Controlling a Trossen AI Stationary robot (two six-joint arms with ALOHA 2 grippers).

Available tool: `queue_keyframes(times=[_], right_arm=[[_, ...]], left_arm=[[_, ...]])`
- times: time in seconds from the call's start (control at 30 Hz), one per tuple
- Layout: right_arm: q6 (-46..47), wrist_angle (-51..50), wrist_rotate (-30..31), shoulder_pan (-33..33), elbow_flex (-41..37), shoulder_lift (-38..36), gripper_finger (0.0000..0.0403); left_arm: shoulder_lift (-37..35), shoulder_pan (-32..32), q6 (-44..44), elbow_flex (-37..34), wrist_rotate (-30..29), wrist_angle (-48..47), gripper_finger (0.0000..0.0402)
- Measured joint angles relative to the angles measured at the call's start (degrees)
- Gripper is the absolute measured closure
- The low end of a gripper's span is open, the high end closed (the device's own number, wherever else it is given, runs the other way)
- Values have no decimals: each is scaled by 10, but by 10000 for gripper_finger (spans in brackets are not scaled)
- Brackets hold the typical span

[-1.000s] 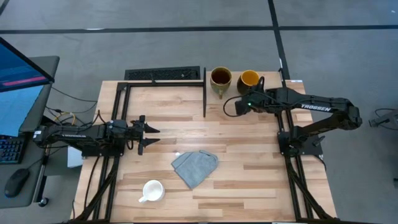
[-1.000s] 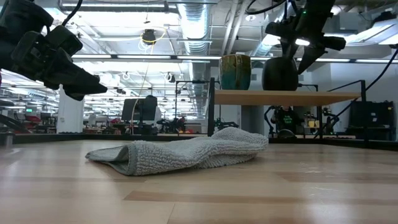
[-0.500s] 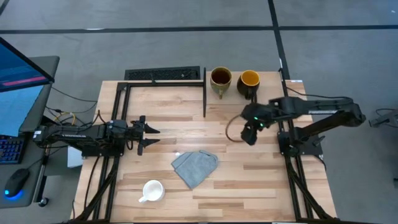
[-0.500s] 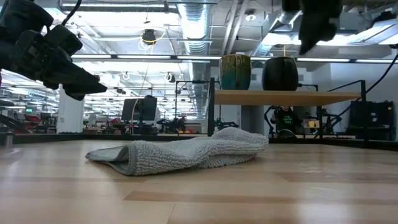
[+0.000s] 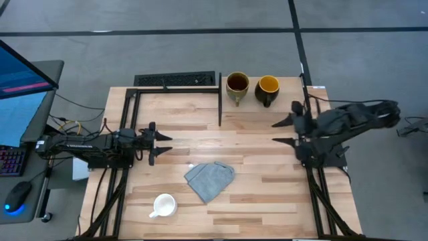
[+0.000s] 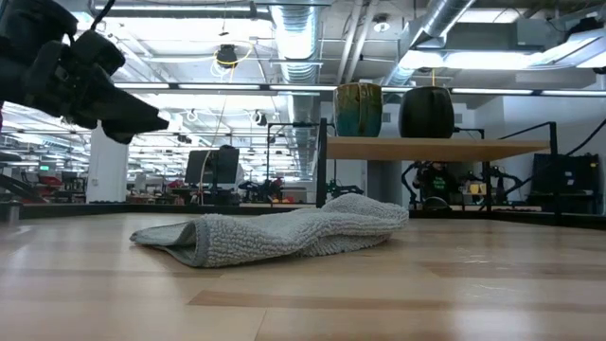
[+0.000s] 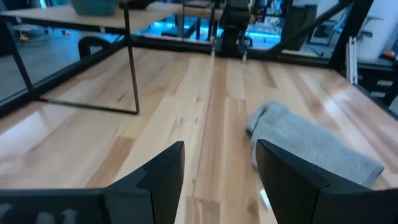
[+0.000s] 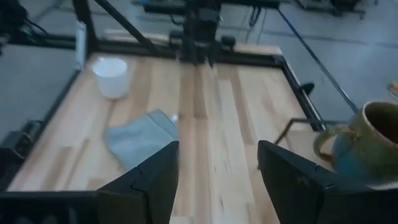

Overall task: Stack small to large cups/mugs on shelf
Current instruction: Put the white mug on the shelf

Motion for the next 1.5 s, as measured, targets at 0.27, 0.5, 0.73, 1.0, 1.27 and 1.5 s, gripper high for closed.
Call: queue_keyframes(times=[0.27,0.5,0.73,1.0,1.27,1.5], right_arm=[[-55,75,-20,44,-90,-78,163],[-51,209,-137,46,-255,-213,163],[-40,301,-203,28,-385,-297,163],[-40,374,-231,-15,-477,-324,163],[-20,391,-259,-58,-534,-352,163],[-27,415,-304,-85,-569,-382,163]], left_arm=[[0,0,30,0,-27,61,212],[0,0,58,0,-37,82,212],[0,0,69,0,-37,86,212],[0,0,76,0,-37,94,212],[0,0,86,0,-38,104,212],[0,0,86,0,-63,90,212]])
